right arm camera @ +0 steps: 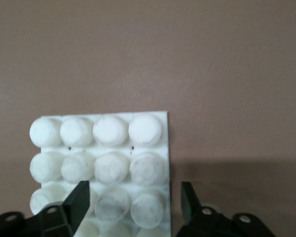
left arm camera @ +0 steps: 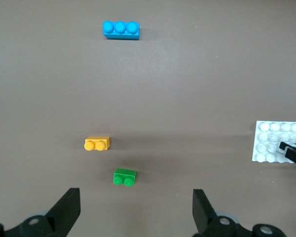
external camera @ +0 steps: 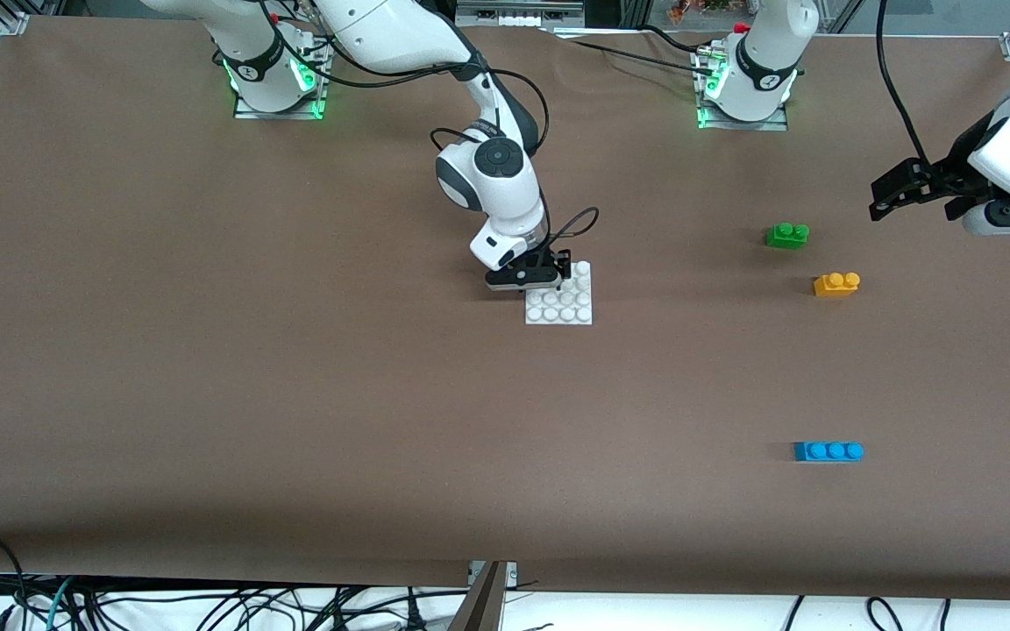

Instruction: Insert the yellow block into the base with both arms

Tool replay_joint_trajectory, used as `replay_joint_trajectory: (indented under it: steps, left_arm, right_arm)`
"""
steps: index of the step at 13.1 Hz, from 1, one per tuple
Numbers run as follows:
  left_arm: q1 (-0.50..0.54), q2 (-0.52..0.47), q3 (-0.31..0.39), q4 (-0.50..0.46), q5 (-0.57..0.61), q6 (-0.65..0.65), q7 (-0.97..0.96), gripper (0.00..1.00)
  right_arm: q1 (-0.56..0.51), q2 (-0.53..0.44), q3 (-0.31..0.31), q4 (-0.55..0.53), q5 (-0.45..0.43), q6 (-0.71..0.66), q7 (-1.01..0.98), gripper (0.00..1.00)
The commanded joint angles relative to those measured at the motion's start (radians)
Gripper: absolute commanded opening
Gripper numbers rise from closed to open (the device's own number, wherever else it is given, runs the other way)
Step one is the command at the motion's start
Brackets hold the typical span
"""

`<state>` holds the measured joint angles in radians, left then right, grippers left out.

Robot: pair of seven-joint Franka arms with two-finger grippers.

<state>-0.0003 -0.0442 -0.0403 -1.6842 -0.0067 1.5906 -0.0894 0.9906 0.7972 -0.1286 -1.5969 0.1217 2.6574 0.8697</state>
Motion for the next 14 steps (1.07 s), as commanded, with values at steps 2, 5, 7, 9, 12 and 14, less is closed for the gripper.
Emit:
replay_joint_trajectory:
  steps: [2,5,7,9,12,14]
  left_arm:
    - [0.006,0.006,0.0,0.018,-0.029,-0.017,0.013,1.0]
    - [0.006,0.006,0.0,0.018,-0.027,-0.018,0.013,1.0]
    - [0.006,0.006,0.0,0.018,-0.029,-0.017,0.013,1.0]
    - [0.006,0.006,0.0,0.018,-0.027,-0.017,0.013,1.0]
    - [0.006,0.006,0.0,0.018,-0.029,-0.017,0.013,1.0]
    - [0.006,0.006,0.0,0.018,-0.029,-0.018,0.013,1.0]
  right_arm:
    - [-0.024,-0.09,-0.054,0.025,0.021,-0.189,-0.009,1.0]
    - [-0.09,-0.177,-0.098,0.034,0.022,-0.36,-0.095,1.0]
    - [-0.197,-0.248,-0.095,0.028,0.022,-0.482,-0.238,1.0]
    - [-0.3,-0.312,-0.095,0.02,0.022,-0.565,-0.354,1.0]
    - [-0.447,-0.403,-0.086,0.005,0.024,-0.654,-0.522,1.0]
    - [-0.565,-0.491,-0.024,-0.043,0.019,-0.697,-0.567,1.0]
